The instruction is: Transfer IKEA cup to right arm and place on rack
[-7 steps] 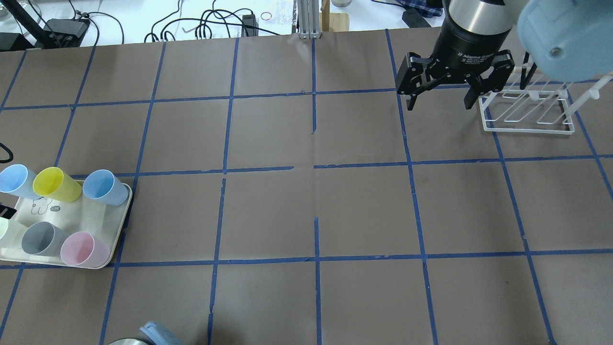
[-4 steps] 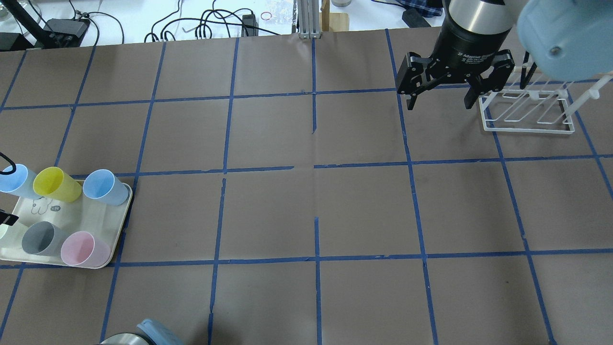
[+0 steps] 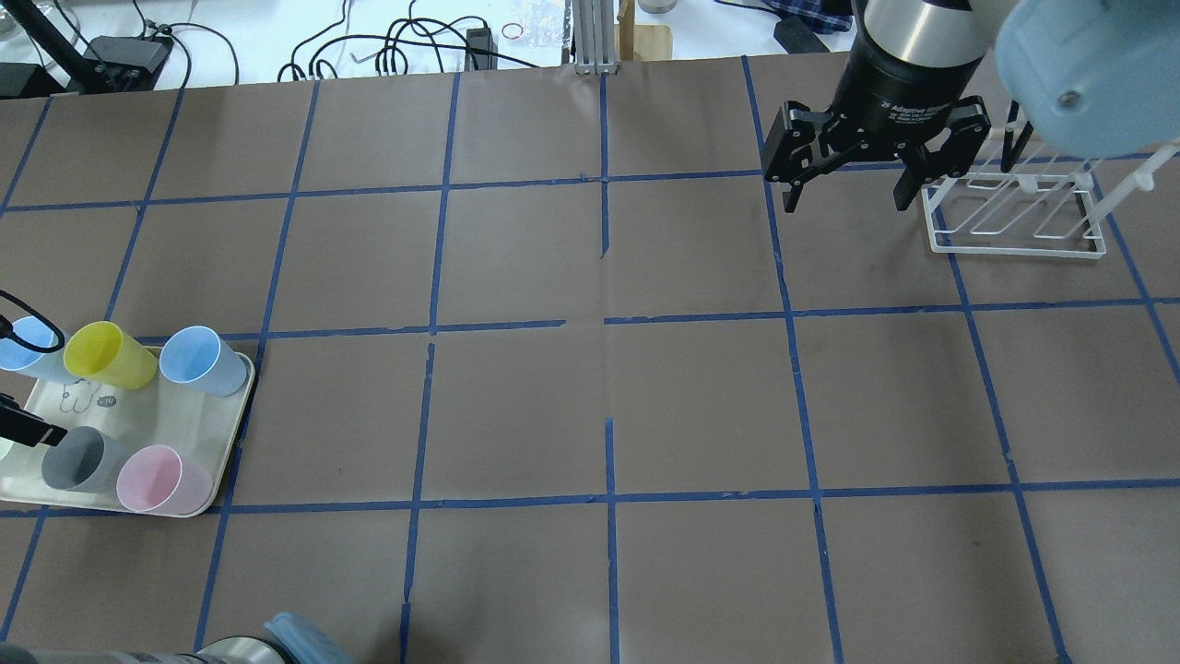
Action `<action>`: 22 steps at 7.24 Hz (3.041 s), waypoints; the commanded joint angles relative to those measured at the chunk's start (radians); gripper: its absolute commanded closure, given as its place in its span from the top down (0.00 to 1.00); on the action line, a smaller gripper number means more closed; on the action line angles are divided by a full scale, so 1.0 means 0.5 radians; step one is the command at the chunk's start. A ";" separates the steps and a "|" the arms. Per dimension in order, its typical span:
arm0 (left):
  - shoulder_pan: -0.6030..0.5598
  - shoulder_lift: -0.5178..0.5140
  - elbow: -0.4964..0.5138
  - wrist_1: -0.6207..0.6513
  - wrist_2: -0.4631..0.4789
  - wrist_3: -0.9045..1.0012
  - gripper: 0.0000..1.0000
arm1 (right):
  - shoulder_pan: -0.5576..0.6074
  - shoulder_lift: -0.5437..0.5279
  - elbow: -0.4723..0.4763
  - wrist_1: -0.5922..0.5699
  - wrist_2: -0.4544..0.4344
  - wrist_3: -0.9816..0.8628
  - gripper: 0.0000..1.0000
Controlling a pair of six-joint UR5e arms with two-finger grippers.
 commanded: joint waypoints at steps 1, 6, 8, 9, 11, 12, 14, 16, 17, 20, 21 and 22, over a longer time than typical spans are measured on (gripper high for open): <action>0.003 -0.015 -0.067 0.041 0.001 -0.009 0.94 | 0.000 0.000 0.002 0.001 0.000 0.000 1.00; 0.003 -0.110 -0.082 0.087 0.020 -0.006 0.57 | 0.000 -0.003 0.002 0.001 0.000 0.000 1.00; 0.003 -0.110 -0.082 0.084 0.023 -0.009 0.19 | 0.000 -0.003 0.002 0.001 0.003 0.000 1.00; 0.003 -0.098 -0.082 0.081 0.023 -0.027 0.00 | 0.000 0.000 0.002 0.001 0.009 0.000 1.00; 0.015 -0.055 -0.061 0.062 0.026 -0.070 0.00 | 0.000 0.000 0.002 0.001 0.006 0.003 1.00; 0.021 -0.030 -0.027 0.059 0.026 -0.070 0.00 | 0.000 -0.003 -0.001 -0.002 0.009 0.000 1.00; 0.028 0.123 0.192 -0.297 0.008 -0.070 0.00 | -0.003 -0.003 -0.007 -0.002 0.009 -0.009 1.00; 0.025 0.234 0.640 -1.139 -0.056 -0.073 0.00 | -0.043 -0.006 -0.020 -0.011 0.018 -0.177 1.00; 0.000 0.273 0.818 -1.523 -0.108 -0.101 0.00 | -0.082 -0.037 -0.020 -0.011 0.009 -0.266 1.00; -0.323 0.347 0.970 -2.005 -0.580 -0.495 0.00 | -0.383 -0.113 -0.023 0.074 0.162 -0.594 1.00; -0.535 0.357 0.952 -2.009 -0.797 -0.837 0.00 | -0.447 -0.126 -0.020 0.105 0.172 -0.692 0.99; -0.762 0.363 0.939 -2.009 -1.012 -1.208 0.00 | -0.539 -0.126 -0.020 0.184 0.272 -0.806 0.99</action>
